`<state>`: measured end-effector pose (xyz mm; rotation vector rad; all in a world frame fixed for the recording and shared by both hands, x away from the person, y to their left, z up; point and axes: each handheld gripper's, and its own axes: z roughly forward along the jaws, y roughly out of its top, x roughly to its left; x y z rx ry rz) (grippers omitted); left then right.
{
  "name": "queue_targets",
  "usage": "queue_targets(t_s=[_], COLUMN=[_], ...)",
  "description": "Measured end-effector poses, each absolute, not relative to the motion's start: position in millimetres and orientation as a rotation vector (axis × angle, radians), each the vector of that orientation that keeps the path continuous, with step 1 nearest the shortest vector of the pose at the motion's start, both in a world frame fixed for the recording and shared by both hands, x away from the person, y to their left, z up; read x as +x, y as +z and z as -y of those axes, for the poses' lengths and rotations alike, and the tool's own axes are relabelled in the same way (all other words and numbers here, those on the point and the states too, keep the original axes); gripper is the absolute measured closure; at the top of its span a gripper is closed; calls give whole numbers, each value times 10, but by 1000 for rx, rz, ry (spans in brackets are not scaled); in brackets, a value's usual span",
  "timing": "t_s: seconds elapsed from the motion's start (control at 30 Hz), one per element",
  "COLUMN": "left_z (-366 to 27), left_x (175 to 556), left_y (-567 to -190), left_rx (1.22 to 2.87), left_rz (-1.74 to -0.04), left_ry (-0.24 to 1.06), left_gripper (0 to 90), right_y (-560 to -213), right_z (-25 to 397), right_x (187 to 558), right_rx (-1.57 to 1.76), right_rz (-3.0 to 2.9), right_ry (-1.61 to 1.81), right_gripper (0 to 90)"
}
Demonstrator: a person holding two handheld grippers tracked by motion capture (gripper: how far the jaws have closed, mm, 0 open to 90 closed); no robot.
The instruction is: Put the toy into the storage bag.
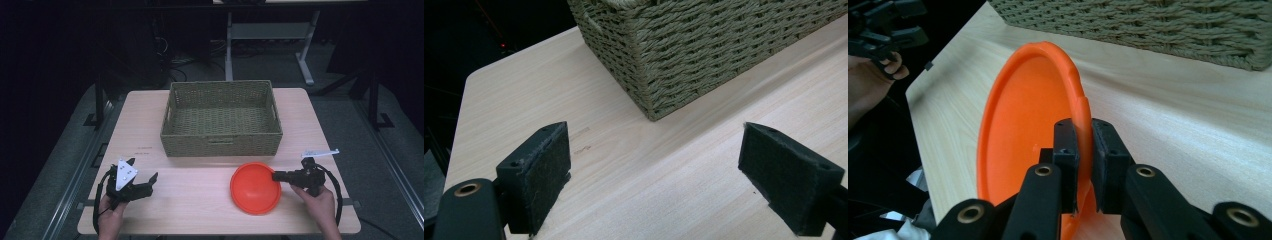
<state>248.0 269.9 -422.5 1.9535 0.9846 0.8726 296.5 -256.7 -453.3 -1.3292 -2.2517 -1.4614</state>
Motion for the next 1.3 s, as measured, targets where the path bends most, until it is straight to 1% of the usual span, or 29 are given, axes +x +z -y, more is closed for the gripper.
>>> queue_targets(t_s=[0.8,1.3], left_z=[-2724,-2742], left_x=[2470,2465], left_y=[-4222,-4216], left_rx=[1940,1937], left_rz=[-1000,-1002], left_ry=[879,877], left_gripper=[129,129], right_y=[-4411,-4113], right_z=[2733,2651], right_x=[2930,3030], right_rx=[-1317,-1272], right_rz=[2197,2247], right_ry=[-1492,-1447], right_gripper=[818,818])
